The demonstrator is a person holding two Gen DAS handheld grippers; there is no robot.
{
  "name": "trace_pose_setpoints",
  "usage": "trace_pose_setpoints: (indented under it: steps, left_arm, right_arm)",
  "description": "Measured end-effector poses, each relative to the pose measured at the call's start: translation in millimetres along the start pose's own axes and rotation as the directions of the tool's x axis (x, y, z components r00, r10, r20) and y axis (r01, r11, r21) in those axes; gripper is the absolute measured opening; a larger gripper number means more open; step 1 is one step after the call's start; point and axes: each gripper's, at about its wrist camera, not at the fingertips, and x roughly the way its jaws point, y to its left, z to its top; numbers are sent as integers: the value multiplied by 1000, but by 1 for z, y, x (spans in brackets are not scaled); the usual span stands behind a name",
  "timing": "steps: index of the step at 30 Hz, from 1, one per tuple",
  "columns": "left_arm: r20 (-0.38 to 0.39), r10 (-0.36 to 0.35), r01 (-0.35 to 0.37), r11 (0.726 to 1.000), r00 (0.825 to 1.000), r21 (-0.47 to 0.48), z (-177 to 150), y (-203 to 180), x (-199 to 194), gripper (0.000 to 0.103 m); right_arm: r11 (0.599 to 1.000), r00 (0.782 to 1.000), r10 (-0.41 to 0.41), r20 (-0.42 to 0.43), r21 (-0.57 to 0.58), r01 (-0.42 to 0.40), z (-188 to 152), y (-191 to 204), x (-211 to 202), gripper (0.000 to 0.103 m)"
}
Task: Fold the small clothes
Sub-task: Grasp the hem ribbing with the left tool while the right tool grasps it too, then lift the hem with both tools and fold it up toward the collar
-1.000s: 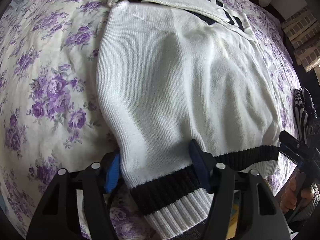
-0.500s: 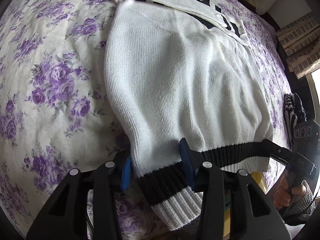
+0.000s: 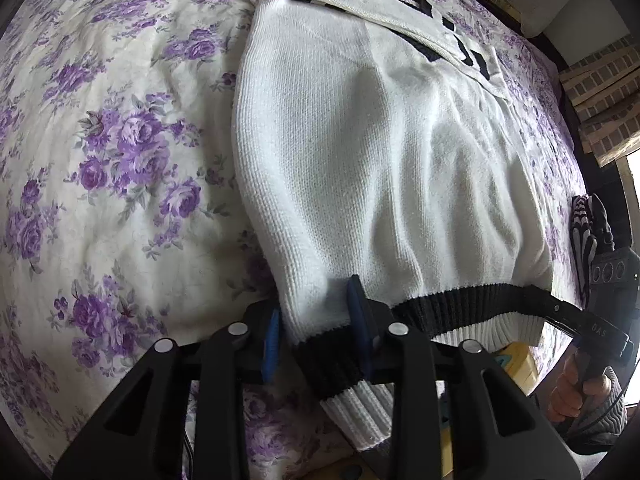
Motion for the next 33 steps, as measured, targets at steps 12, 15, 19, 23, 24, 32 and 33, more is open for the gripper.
trace_pose_setpoints:
  steps: [12,15,19,23,24,32,33]
  left_arm:
    - [161,40,-52,996,986,71,14,-20,-60,12]
    - [188,44,-60,995,981,81,21,-24,-71,12]
    - [219,63,-86,992,974,97,31,-32,-79,12]
    - [258,71,-103,989,963,110,42,-40,-93,12]
    - [268,73,-108,987,961,116,45,-42,-96,12]
    - [341,89,-145,979,936,144,78,-56,-122,12]
    - [348,89,-148,978,933,146,82,-57,-124,12]
  right_arm:
    - [995,989,35,141,-103,-20,13,33,-45,21]
    - [993,986,46,162,-114,-28,20,38,-53,21]
    - [991,982,55,180,-127,-33,28,45,-57,21]
    - [988,976,71,207,-147,-40,38,56,-63,21]
    - [987,974,76,214,-155,-43,42,59,-65,21]
    - [975,956,117,270,-213,-59,77,86,-82,21]
    - [974,954,120,275,-220,-59,81,89,-83,21]
